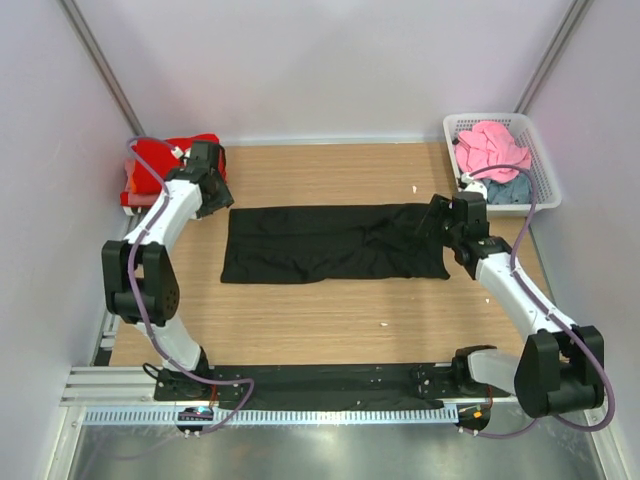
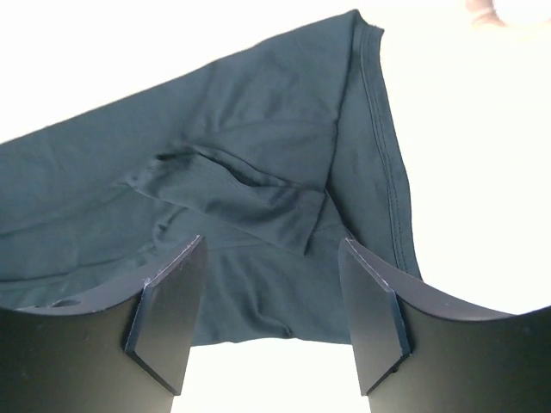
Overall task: Fold and stack the t-shirts
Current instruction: Fold the tshirt
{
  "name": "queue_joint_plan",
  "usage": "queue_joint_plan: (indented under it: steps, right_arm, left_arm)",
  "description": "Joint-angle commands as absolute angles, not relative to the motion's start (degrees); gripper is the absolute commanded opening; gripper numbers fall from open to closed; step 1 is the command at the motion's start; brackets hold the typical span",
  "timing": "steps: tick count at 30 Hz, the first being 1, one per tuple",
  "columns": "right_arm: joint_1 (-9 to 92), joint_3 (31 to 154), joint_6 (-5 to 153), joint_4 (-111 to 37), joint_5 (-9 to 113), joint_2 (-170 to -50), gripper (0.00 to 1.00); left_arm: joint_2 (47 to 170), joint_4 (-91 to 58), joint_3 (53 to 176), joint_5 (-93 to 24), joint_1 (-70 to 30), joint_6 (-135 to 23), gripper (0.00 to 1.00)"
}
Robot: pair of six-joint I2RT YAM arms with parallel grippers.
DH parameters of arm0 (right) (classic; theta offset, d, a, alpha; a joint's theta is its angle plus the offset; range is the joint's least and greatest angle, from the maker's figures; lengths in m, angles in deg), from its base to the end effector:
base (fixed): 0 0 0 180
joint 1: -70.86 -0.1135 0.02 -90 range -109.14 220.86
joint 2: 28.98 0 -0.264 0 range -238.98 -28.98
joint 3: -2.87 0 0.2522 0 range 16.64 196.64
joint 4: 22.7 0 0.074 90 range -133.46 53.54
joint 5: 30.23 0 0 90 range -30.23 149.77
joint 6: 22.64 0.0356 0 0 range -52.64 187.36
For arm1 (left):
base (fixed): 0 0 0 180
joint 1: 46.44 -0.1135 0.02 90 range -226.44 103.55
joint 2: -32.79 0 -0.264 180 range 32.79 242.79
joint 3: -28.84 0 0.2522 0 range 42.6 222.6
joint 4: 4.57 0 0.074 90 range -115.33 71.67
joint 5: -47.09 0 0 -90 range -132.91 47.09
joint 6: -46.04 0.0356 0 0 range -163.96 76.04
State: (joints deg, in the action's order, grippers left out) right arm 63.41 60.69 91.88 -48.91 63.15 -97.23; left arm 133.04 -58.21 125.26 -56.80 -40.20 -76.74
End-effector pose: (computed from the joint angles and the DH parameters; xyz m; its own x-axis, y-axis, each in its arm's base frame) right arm 0.2562 0.0314 0.2477 -0.5726 0.3429 -0.7446 0.1705 0.9383 0.3010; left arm 0.3757 -0.0325 0.2649 -0.6923 -0.4530 -0.5617 -0.4729 0.8727 -0.1210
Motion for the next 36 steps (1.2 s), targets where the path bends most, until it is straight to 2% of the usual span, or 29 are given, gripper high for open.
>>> queue_joint_plan:
  steps: [1,6,14,20,24,29,32,35,36]
  right_arm:
    - [63.2,60.8,93.6,-47.2,64.1,-96.7,0.69]
    - [62.2,61.6,95.7,-47.4,61.3,-101.4,0.68]
    - [56.7,60.9,99.2,-49.7,67.4,-106.3,0.68]
    - [56.4,67.9,95.7,-52.6,69.1,-120.0,0.71]
    - [56.4,72.5,95.0,-53.2,67.2,-127.9,0.71]
    - [56.4,83.8,94.0,-55.7,66.5,-140.1,0.71]
    - [56.3,93.7,93.7,-58.9,66.5,-147.9,0.71]
    - [56.2,106.3,93.9,-62.1,63.6,-154.3,0.71]
    - [55.9,113.9,93.7,-63.3,62.8,-159.0,0.71]
  left_arm:
    - [130.8,-52.0,123.1,-55.9,-40.0,-78.9,0.45]
    - [134.8,-49.0,122.1,-53.3,-38.2,-79.7,0.41]
    - [143.2,-47.1,126.3,-50.5,-35.6,-79.7,0.4]
    - [146.9,-47.5,125.4,-49.9,-33.6,-79.0,0.36]
    - [145.6,-47.5,120.1,-49.9,-33.0,-80.1,0.34]
    - [141.3,-47.5,112.8,-49.5,-30.6,-81.2,0.34]
    - [137.0,-47.4,104.0,-49.4,-26.9,-83.9,0.31]
    - [132.1,-47.2,97.5,-50.4,-20.4,-88.5,0.31]
    - [128.9,-47.0,93.3,-50.9,-18.3,-89.9,0.31]
